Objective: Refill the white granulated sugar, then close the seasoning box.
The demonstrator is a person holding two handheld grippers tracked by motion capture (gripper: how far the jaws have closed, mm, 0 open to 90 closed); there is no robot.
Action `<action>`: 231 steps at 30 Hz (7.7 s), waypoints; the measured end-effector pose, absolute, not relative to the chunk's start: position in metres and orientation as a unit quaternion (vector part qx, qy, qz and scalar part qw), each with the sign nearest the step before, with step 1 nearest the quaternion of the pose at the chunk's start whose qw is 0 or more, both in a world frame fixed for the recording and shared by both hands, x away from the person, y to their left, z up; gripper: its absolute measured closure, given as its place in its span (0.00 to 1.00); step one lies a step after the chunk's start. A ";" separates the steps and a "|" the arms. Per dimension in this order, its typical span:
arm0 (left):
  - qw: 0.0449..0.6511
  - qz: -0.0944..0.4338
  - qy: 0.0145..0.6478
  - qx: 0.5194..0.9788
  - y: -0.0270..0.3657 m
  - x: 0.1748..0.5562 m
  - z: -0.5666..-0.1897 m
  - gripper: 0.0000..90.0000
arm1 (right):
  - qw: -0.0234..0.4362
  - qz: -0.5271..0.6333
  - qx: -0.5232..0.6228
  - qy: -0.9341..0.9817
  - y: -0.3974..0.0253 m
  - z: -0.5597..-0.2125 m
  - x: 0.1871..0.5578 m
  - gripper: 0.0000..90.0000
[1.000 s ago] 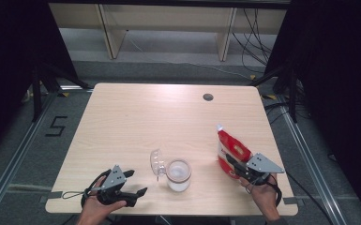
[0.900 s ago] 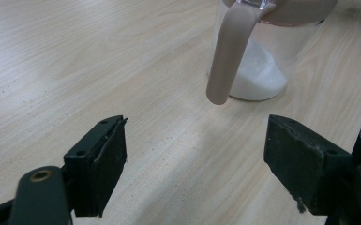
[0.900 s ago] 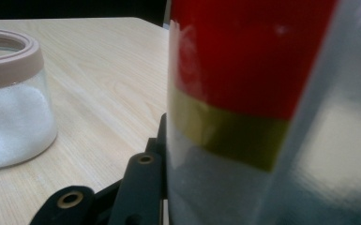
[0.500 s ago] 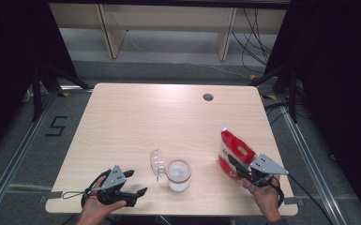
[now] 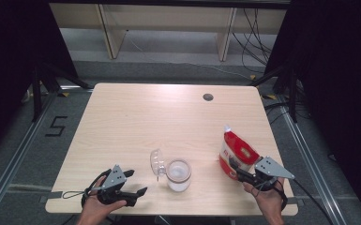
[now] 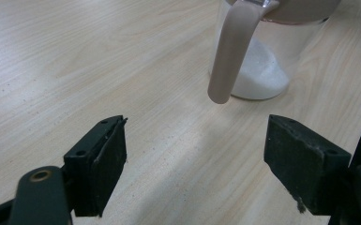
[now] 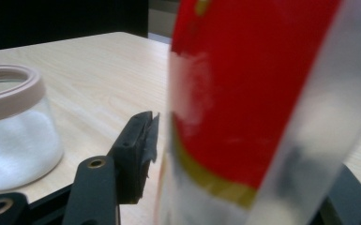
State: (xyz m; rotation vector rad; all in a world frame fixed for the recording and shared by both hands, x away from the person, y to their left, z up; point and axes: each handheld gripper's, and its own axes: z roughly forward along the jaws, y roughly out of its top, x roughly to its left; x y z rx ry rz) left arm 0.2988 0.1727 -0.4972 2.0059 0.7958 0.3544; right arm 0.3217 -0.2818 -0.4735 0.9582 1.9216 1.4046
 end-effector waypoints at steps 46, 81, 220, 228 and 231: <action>0.459 0.135 0.322 0.817 0.169 0.300 -0.497 0.23 | 0.257 0.472 0.413 0.735 -0.299 -0.481 0.279 0.35; 0.455 0.138 0.322 0.818 0.171 0.299 -0.495 0.23 | 0.258 0.452 0.427 0.740 -0.301 -0.484 0.255 0.32; 0.465 0.101 0.313 0.822 0.153 0.278 -0.491 0.22 | 0.246 0.443 0.425 0.750 -0.298 -0.484 0.254 0.30; 0.462 0.098 0.325 0.819 0.157 0.276 -0.495 0.17 | 0.241 0.444 0.424 0.752 -0.296 -0.485 0.255 0.29; 0.452 0.099 0.317 0.828 0.159 0.278 -0.496 0.17 | 0.235 0.441 0.428 0.753 -0.296 -0.486 0.254 0.28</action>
